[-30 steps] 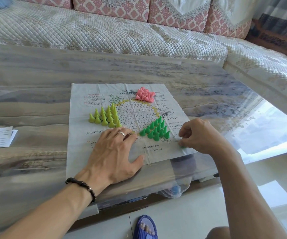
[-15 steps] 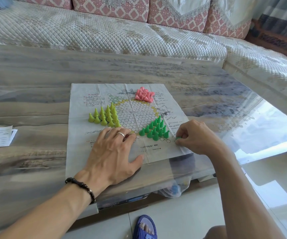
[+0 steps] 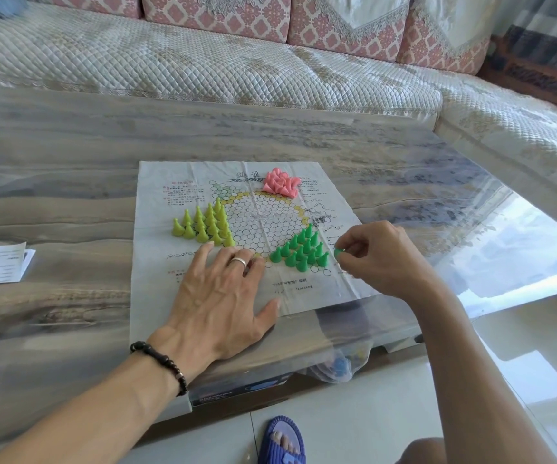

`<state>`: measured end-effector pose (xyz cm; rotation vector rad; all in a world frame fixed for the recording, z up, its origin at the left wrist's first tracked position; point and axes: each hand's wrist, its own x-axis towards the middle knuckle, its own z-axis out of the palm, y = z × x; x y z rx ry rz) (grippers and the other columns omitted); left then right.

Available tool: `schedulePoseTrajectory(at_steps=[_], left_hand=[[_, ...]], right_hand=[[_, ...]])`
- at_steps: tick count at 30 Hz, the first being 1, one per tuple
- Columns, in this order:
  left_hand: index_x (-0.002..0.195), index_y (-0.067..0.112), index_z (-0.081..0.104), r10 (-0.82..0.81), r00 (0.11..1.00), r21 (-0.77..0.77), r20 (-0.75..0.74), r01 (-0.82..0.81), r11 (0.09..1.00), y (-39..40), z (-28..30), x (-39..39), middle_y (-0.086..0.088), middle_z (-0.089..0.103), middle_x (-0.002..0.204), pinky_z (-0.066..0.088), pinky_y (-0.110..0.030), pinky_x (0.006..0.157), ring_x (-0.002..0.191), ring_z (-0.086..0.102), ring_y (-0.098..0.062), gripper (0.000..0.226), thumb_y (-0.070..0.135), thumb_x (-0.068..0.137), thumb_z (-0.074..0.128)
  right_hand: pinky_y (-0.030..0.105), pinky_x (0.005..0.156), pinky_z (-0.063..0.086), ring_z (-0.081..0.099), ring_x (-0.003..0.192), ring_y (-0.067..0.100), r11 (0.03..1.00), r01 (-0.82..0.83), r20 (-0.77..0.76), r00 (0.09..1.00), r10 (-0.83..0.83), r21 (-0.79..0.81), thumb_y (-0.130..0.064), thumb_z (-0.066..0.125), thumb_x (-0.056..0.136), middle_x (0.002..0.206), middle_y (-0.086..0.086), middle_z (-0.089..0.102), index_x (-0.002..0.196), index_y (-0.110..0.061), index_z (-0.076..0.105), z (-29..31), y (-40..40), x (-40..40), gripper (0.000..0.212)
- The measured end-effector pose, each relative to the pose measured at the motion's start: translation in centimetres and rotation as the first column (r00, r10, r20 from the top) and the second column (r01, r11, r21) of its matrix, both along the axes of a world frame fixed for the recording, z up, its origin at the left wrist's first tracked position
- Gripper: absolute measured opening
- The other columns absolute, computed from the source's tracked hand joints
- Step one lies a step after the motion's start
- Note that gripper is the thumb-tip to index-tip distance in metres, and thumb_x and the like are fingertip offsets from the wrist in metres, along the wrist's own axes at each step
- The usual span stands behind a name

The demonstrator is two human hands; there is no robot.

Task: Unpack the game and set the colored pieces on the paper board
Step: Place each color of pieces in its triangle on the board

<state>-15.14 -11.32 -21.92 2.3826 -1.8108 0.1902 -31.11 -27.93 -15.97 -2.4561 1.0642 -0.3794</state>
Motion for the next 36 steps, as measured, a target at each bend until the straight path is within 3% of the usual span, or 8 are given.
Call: schedulePoseTrajectory(at_steps=[3,8,13,25,29,36], left_hand=[[0.119,0.015,0.06,-0.004,1.0,0.006,0.006,0.004,1.0,0.0,0.1,0.0,-0.006,0.062,0.118,0.03,-0.052,0.106,0.115,0.053,-0.027,0.065,0.061,0.085,0.03],[0.12,0.017,0.059,0.001,1.0,0.003,-0.006,-0.001,1.0,-0.1,0.1,0.0,-0.004,0.061,0.121,0.03,-0.052,0.106,0.116,0.052,-0.025,0.065,0.061,0.085,0.028],[0.121,0.017,0.059,0.001,1.0,-0.002,-0.012,-0.001,1.0,-0.1,0.2,0.0,-0.004,0.062,0.121,0.031,-0.052,0.105,0.117,0.052,-0.025,0.065,0.061,0.085,0.027],[0.123,0.017,0.057,0.002,1.0,0.017,-0.029,-0.001,1.0,-0.1,0.5,-0.1,-0.002,0.061,0.122,0.035,-0.048,0.101,0.119,0.051,-0.024,0.066,0.061,0.084,0.025],[0.121,0.017,0.057,0.005,1.0,0.025,-0.029,-0.004,1.0,-0.2,0.5,-0.2,-0.003,0.062,0.12,0.04,-0.046,0.094,0.115,0.053,-0.025,0.064,0.06,0.084,0.028],[0.12,0.015,0.06,0.011,1.0,0.032,-0.03,-0.01,0.999,-0.1,0.6,-0.3,-0.005,0.064,0.119,0.043,-0.044,0.091,0.113,0.056,-0.026,0.064,0.059,0.084,0.03]], right_hand=[[0.009,0.063,0.047,0.061,0.069,0.001,0.997,-0.072,-0.031,0.997,0.071,-0.039,-0.013,0.065,0.081,0.07,-0.009,0.068,0.086,-0.018,0.075,-0.2,0.4,0.2,0.013],[0.016,0.063,0.05,0.058,0.062,0.003,0.991,-0.124,-0.06,0.991,0.121,-0.044,-0.012,0.069,0.078,0.063,-0.008,0.064,0.076,-0.018,0.071,-0.6,0.7,1.0,0.007],[0.028,0.063,0.051,0.05,0.058,0.002,0.981,-0.163,-0.144,0.979,0.148,-0.102,-0.015,0.068,0.08,0.056,-0.014,0.054,0.077,-0.022,0.069,-1.2,0.8,1.7,0.007],[0.025,0.062,0.044,0.049,0.06,0.001,0.98,-0.177,-0.176,0.971,0.159,-0.094,-0.016,0.069,0.078,0.061,-0.012,0.054,0.086,-0.024,0.067,-1.7,0.6,2.2,0.011],[0.025,0.06,0.045,0.055,0.064,0.001,0.99,-0.102,-0.116,0.989,0.091,-0.093,-0.021,0.071,0.077,0.068,-0.011,0.061,0.092,-0.027,0.062,-0.7,-0.2,1.2,0.018],[0.03,0.069,0.048,0.059,0.075,0.011,0.979,0.151,-0.077,0.984,-0.162,-0.136,-0.024,0.066,0.079,0.072,-0.012,0.062,0.081,-0.027,0.065,-1.1,-2.8,-2.4,0.004]])
